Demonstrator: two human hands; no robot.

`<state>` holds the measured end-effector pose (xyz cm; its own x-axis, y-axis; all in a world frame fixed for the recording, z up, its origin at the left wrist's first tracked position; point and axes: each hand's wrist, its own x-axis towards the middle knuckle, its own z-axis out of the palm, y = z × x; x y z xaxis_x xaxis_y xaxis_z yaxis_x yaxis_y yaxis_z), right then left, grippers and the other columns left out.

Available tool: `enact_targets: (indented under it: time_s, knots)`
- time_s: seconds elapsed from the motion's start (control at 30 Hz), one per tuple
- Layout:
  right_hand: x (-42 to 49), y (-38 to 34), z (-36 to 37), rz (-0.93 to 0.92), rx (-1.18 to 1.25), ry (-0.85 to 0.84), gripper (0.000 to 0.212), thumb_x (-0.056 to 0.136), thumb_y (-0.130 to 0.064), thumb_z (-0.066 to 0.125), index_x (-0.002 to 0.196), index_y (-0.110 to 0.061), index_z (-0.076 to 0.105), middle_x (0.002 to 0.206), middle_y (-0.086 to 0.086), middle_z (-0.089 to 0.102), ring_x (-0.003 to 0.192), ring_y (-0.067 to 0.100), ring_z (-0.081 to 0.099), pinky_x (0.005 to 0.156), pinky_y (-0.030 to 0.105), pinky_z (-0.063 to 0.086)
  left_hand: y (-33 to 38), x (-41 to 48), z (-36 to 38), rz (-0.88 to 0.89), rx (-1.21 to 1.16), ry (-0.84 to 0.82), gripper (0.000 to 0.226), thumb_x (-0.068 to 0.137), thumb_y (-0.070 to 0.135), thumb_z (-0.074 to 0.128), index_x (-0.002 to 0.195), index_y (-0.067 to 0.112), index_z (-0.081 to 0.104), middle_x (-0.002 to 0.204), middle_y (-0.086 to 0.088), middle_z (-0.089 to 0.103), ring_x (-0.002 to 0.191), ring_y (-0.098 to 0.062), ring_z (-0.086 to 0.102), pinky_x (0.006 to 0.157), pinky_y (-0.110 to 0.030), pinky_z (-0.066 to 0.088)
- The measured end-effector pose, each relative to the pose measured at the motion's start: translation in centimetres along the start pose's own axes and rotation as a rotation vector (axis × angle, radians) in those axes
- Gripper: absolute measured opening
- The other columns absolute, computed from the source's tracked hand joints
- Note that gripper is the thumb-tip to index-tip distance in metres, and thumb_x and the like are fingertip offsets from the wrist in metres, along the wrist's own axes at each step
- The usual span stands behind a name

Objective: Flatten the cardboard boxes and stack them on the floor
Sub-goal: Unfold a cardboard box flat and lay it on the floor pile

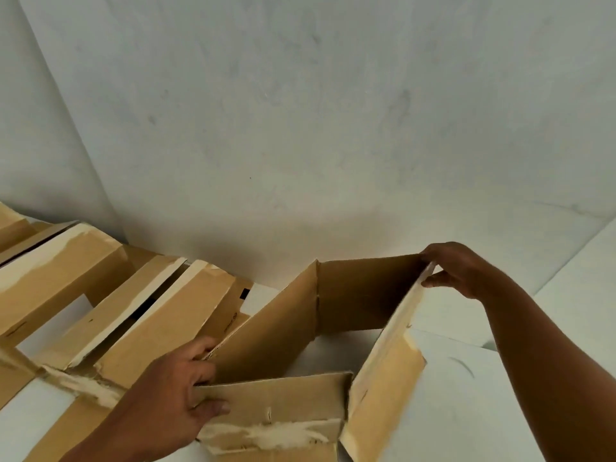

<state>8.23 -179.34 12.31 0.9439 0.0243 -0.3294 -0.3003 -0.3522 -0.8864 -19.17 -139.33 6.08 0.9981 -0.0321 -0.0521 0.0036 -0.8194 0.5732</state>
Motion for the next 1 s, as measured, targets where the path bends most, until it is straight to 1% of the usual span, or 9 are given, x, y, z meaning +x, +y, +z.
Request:
enact_targets:
  time_s: [0.07, 0.17, 0.33, 0.4, 0.57, 0.7, 0.83, 0.9, 1.0]
  knots:
    - [-1.9, -1.7, -1.8, -0.058, 0.085, 0.020, 0.008, 0.090, 0.003, 0.057, 0.097, 0.006, 0.060, 0.108, 0.019, 0.051, 0.102, 0.038, 0.059, 0.065, 0.034, 0.062, 0.3, -0.1, -1.2, 0.036, -0.061, -0.008, 0.016, 0.069, 0.051, 0.080, 0.071, 0.053, 0.065, 0.109, 0.038, 0.057, 0.099, 0.007, 0.059, 0.073, -0.005, 0.049]
    - [-5.3, -4.2, -3.5, -0.168, -0.047, -0.039, 0.008, 0.087, 0.009, 0.059, 0.094, 0.007, 0.063, 0.099, 0.019, 0.059, 0.099, 0.033, 0.060, 0.073, 0.028, 0.062, 0.2, 0.0, -1.8, 0.089, -0.080, -0.046, 0.046, 0.072, 0.044, 0.081, 0.100, 0.065, 0.051, 0.105, 0.036, 0.057, 0.097, 0.005, 0.061, 0.081, -0.016, 0.055]
    - [-10.7, -7.2, -3.6, -0.413, -0.346, 0.041, 0.010, 0.083, -0.007, 0.077, 0.090, -0.006, 0.070, 0.096, 0.016, 0.069, 0.082, 0.016, 0.068, 0.085, 0.034, 0.056, 2.2, 1.3, -1.3, 0.095, 0.051, -0.139, 0.121, 0.080, 0.030, 0.077, 0.134, 0.069, -0.023, 0.117, 0.044, 0.040, 0.096, 0.003, 0.062, 0.087, -0.014, 0.049]
    - [-12.3, -8.5, -2.2, -0.462, -0.406, 0.087, 0.014, 0.080, -0.014, 0.081, 0.088, -0.010, 0.069, 0.097, 0.015, 0.068, 0.080, 0.018, 0.067, 0.079, 0.035, 0.060, 4.2, 2.7, -0.8, 0.131, -0.093, -0.086, 0.127, 0.078, 0.031, 0.080, 0.133, 0.067, -0.028, 0.117, 0.033, 0.050, 0.095, -0.002, 0.064, 0.087, -0.021, 0.053]
    - [-15.5, -10.9, 2.0, -0.565, -0.560, 0.285, 0.027, 0.075, -0.035, 0.084, 0.085, -0.022, 0.062, 0.083, -0.008, 0.067, 0.079, 0.015, 0.063, 0.066, 0.036, 0.050, 9.6, 6.3, 0.4, 0.247, -0.155, 0.066, 0.103, 0.068, 0.075, 0.067, 0.147, 0.058, 0.003, 0.124, 0.025, 0.050, 0.110, -0.009, 0.057, 0.096, -0.035, 0.050]
    - [-17.1, -10.8, 2.0, -0.610, -0.498, 0.416, 0.045, 0.068, -0.051, 0.085, 0.098, -0.027, 0.061, 0.091, -0.009, 0.063, 0.077, 0.010, 0.059, 0.061, 0.028, 0.048, 10.6, 8.1, 1.3, 0.321, -0.215, 0.273, 0.051, 0.086, 0.054, 0.058, 0.124, 0.020, 0.059, 0.083, -0.002, 0.073, 0.070, -0.019, 0.068, 0.067, -0.040, 0.057]
    - [-17.8, -7.5, -1.8, -0.532, -0.475, 0.446, 0.067, 0.064, -0.063, 0.082, 0.121, -0.035, 0.061, 0.111, -0.019, 0.064, 0.092, 0.004, 0.060, 0.079, 0.025, 0.049, 10.5, 8.1, 2.0, 0.389, -0.257, 0.355, 0.013, 0.089, 0.033, 0.068, 0.100, 0.034, 0.061, 0.062, 0.006, 0.067, 0.052, -0.017, 0.060, 0.053, -0.034, 0.051]
    - [-18.3, -5.1, -4.7, -0.388, -0.508, 0.385, 0.073, 0.062, -0.066, 0.080, 0.124, -0.032, 0.063, 0.121, -0.017, 0.062, 0.107, 0.008, 0.060, 0.089, 0.033, 0.052, 10.1, 8.4, 2.2, 0.376, -0.280, 0.311, 0.017, 0.089, 0.031, 0.069, 0.088, 0.038, 0.054, 0.061, 0.017, 0.063, 0.045, -0.014, 0.052, 0.047, -0.029, 0.045]
    - [-18.9, -1.4, -8.7, -0.194, -0.635, 0.326, 0.064, 0.063, -0.068, 0.077, 0.110, -0.025, 0.070, 0.109, -0.007, 0.069, 0.102, 0.014, 0.065, 0.089, 0.035, 0.053, 10.3, 9.0, 1.9, 0.317, -0.417, 0.261, 0.019, 0.087, 0.033, 0.068, 0.105, 0.031, 0.065, 0.095, 0.023, 0.071, 0.085, -0.011, 0.068, 0.070, -0.016, 0.047]
